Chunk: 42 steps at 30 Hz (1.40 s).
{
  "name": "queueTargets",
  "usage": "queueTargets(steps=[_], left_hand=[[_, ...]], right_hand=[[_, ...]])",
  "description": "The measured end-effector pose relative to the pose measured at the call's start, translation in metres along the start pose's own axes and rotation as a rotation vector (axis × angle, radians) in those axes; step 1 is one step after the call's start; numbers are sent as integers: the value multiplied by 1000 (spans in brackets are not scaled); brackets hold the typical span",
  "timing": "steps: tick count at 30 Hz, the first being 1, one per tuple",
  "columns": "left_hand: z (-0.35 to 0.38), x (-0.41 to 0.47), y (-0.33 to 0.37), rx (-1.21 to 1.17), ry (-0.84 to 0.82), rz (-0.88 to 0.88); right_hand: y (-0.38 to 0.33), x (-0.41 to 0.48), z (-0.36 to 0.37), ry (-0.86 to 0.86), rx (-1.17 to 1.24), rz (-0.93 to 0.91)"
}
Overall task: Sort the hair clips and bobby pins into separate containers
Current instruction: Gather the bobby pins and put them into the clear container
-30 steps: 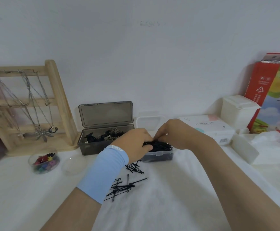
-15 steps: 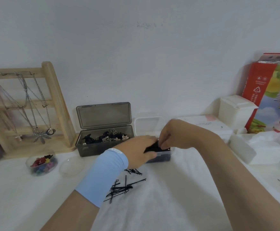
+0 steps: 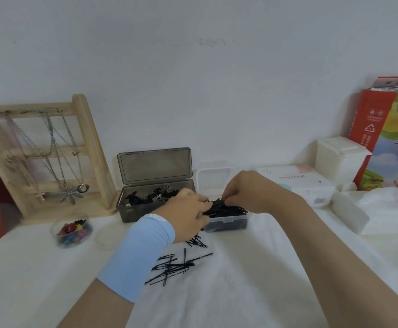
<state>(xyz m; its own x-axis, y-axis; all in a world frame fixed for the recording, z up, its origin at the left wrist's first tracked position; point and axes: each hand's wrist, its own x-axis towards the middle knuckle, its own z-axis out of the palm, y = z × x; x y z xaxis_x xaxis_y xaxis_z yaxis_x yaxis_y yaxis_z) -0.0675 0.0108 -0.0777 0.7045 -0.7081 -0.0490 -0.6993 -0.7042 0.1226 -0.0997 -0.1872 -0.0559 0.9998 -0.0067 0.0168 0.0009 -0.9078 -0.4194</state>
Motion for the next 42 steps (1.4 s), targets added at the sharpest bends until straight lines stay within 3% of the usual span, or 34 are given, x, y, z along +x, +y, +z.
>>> queueTargets(steps=[2,5,7,12,18,22,29,31,34,37,42], left_hand=[[4,1,-1,-39,1,2],[-2,2,-10,-191,211,-26],[-8,6,-12,-148,331,-66],[-15,18,1,-70,186,-172],[-13,20,-2,-46,284,-166],[-23,12,-17,-218,410,-176],[-15,14,-6,-606,535,-131],[-9,17,0,-576,490,-115],[-1,22,1,-277,338,-100],[5,24,0,-91,215,-74],[-7,12,-10,-213,360,-66]], right_hand=[[1,-1,-4,37,12,4],[5,1,-6,156,-20,39],[4,2,-4,210,-82,59],[-9,-1,8,115,-5,-76],[-10,2,12,63,-49,-91],[-5,4,12,69,2,-65],[-4,-1,-4,124,312,-93],[-3,0,-8,164,224,-56],[5,0,-7,143,-40,22],[9,1,-1,45,-50,3],[-2,-1,-5,174,-21,-96]])
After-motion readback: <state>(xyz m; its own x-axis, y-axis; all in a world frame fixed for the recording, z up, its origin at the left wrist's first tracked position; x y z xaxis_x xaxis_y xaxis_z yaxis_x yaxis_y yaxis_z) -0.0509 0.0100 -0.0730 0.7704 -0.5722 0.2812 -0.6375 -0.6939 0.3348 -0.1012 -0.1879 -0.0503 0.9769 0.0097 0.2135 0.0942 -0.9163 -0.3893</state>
